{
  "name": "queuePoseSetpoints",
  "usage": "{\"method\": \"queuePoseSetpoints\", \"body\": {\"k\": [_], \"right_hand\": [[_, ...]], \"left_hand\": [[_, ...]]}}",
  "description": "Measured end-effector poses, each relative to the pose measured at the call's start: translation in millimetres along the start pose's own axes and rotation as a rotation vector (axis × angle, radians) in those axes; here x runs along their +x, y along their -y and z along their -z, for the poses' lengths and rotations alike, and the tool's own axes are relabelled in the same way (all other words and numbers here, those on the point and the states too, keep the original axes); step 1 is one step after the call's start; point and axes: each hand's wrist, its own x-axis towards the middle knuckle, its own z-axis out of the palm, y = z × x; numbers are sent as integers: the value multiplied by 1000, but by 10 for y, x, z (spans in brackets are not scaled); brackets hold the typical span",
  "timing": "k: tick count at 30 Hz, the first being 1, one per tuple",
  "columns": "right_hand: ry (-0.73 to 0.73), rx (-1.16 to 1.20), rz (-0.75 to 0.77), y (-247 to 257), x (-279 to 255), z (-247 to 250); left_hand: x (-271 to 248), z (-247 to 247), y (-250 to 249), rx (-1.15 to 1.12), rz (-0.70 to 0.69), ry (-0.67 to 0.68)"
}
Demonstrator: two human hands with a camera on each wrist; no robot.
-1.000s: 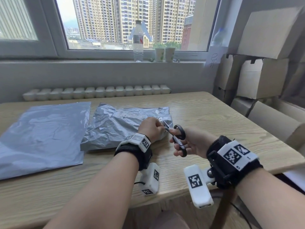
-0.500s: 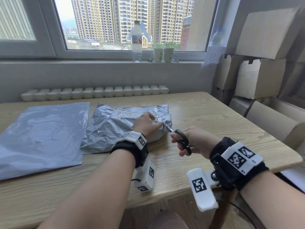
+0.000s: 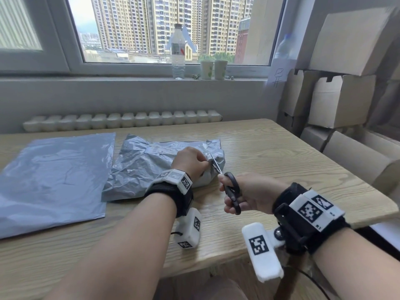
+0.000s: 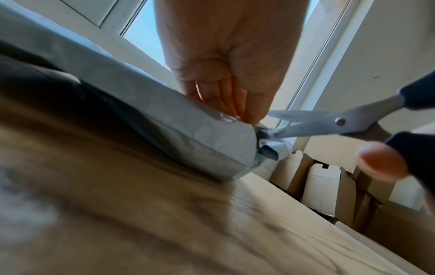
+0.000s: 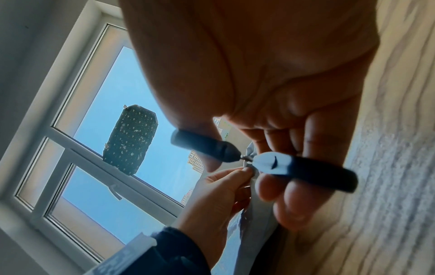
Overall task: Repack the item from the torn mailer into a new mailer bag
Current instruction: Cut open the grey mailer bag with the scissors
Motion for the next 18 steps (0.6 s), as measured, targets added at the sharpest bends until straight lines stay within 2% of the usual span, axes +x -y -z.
{"method": "queuePoseSetpoints", "body": {"k": [7, 10, 14, 18], "right_hand": [[-53, 5, 0, 95, 61, -122], [-74, 24, 14, 101, 66, -161], [-115, 75, 52, 70, 43, -141], [-114, 125, 67, 57, 3, -77]], "left_hand": [[21, 32, 31, 10, -45, 67], [31, 42, 48, 5, -28, 96], [53, 36, 37, -43, 50, 70], [63, 16, 29, -71, 49, 77]]}}
